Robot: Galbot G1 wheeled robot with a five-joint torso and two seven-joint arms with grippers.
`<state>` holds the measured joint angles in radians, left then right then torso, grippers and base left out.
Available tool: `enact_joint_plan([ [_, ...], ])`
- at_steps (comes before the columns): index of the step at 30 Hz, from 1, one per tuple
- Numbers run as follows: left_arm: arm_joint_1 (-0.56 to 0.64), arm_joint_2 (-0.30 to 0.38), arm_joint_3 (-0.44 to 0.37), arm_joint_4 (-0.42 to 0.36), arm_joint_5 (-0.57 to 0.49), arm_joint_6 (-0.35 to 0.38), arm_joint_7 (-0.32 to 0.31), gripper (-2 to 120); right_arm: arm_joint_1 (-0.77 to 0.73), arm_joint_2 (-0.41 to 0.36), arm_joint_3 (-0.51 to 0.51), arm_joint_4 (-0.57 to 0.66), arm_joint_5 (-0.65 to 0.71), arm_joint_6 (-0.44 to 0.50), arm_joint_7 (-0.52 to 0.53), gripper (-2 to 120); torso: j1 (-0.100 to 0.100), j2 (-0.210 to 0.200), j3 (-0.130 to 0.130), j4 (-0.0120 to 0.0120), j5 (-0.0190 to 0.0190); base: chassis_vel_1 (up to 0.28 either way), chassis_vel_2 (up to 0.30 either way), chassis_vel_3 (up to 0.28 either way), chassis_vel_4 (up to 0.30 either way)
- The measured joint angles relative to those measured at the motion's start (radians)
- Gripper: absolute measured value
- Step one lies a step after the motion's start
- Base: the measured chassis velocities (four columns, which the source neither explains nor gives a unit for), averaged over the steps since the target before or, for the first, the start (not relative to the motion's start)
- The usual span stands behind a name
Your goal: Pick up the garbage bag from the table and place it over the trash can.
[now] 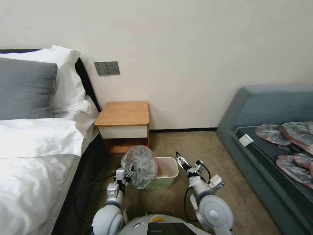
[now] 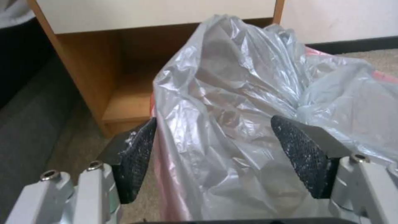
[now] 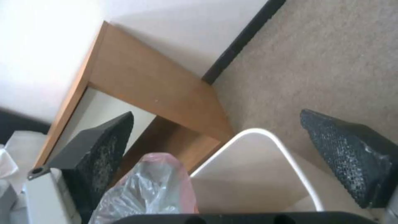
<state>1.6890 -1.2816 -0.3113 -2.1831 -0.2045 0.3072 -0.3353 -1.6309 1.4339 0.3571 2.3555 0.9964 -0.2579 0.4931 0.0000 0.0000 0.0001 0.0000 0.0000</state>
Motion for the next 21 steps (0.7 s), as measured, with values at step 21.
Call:
enact_joint_plan([
  [21,-0.068,0.0,0.084,0.039,-0.016,0.037,-0.011,74,-0.013,0.008,-0.001,0.012,-0.021,0.007,0.008,100,0.0,0.0,0.0,0.0,0.0,0.0,0.0,0.0,0.0],
])
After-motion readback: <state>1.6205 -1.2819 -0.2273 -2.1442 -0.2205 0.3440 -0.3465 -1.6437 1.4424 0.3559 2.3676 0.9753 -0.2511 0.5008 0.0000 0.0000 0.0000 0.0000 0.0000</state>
